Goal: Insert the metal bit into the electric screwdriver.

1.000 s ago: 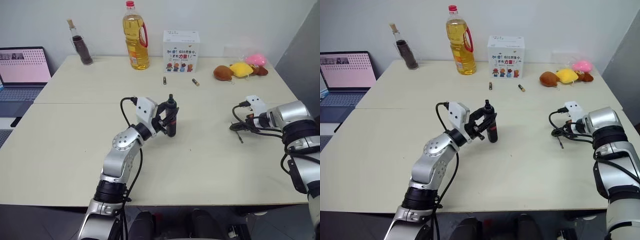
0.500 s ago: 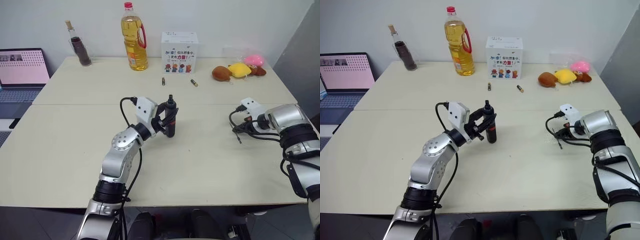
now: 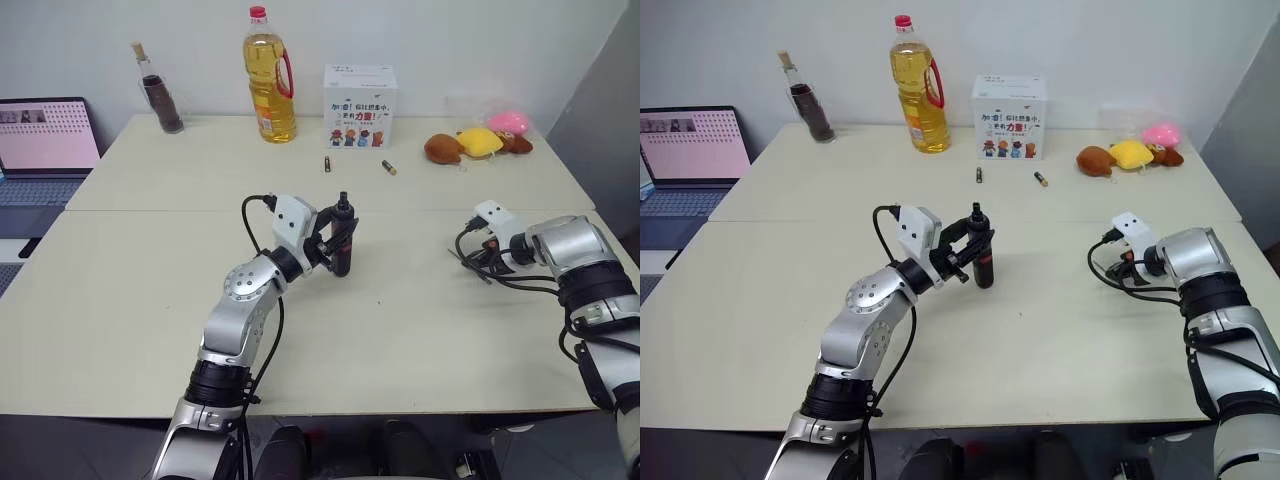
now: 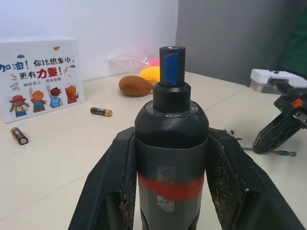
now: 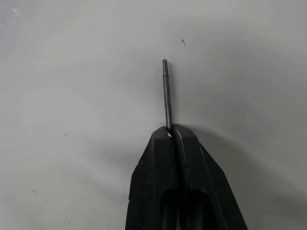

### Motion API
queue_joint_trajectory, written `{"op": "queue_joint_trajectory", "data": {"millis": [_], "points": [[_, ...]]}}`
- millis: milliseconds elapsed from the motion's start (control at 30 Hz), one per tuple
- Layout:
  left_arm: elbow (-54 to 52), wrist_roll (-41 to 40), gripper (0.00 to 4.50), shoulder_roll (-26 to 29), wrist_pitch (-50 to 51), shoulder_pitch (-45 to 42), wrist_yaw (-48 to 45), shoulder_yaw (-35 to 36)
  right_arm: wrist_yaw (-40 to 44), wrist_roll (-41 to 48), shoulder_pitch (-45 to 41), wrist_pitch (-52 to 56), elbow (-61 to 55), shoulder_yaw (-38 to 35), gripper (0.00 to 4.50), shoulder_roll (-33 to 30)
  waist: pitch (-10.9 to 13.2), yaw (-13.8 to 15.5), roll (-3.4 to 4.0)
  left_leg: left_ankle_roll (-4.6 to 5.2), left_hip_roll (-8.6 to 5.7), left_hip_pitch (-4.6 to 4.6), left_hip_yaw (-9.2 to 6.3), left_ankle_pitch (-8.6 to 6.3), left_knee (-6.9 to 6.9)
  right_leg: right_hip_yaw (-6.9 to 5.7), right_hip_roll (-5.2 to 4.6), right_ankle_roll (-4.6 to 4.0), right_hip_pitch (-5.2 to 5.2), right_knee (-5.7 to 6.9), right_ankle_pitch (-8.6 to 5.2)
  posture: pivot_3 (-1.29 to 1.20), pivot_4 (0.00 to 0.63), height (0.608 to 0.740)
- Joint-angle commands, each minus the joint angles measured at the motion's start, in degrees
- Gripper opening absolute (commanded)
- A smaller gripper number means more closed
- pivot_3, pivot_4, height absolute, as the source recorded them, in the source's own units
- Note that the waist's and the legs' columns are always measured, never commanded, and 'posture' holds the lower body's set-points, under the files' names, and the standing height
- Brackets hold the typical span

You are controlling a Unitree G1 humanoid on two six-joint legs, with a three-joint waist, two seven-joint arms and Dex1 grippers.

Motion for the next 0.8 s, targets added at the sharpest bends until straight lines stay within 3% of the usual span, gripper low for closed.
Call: {"op": "queue_joint_trajectory", "data": {"millis": [33, 167, 367, 533, 800], "points": [[-0.54, -0.05, 1.67, 0.93, 1.42, 1.41, -0.31, -0.15, -4.04, 8.5, -0.84, 0.53, -15.65, -11.88, 0.05, 3.2, 0.15, -0.27, 0.27, 0.0, 0.0, -0.06, -0.02, 0.0, 0.0, -0.01, -0.01, 0.0, -0.07, 0.02, 0.0, 0.0, 0.15, 0.74], [0.33, -0.5, 1.67, 1.23, 2.07, 1.11, 0.47, 1.2, -14.23, 17.44, 0.59, 5.5, -33.69, -23.14, 0.05, 12.7, 0.17, -0.13, 0.36, -0.01, 0.03, -0.11, -0.15, 0.0, -0.05, -0.11, -0.03, 0.01, -0.08, 0.01, 0.0, 0.0, 0.15, 0.74], [2.05, -1.0, 1.67, 1.9, 2.65, -0.25, 0.06, 1.33, -23.46, 21.16, 4.6, 2.81, -47.84, -23.47, 0.05, 21.66, 0.14, 0.09, 0.32, -0.01, 0.0, -0.11, -0.17, 0.0, -0.04, -0.12, -0.14, 0.02, -0.03, 0.0, 0.0, 0.0, 0.15, 0.74], [3.85, -1.05, 1.67, 2.6, 2.47, -1.77, -1.0, 0.91, -31.62, 23.08, 3.94, -1.11, -50.83, -23.68, 0.05, 30.48, 0.13, -0.39, 0.35, -0.01, -0.02, -0.09, -0.14, 0.0, -0.07, -0.09, -0.02, 0.03, -0.08, 0.02, 0.0, 0.0, 0.15, 0.74], [4.17, -1.17, 1.67, 2.91, 2.39, -2.33, -1.34, 1.04, -36.81, 23.24, 4.52, -7.03, -49.92, -19.99, 0.05, 35.85, 0.14, -0.39, 0.35, -0.01, -0.01, -0.07, -0.14, 0.0, -0.1, -0.09, -0.01, 0.03, -0.09, 0.01, 0.0, 0.0, 0.15, 0.74]]}}
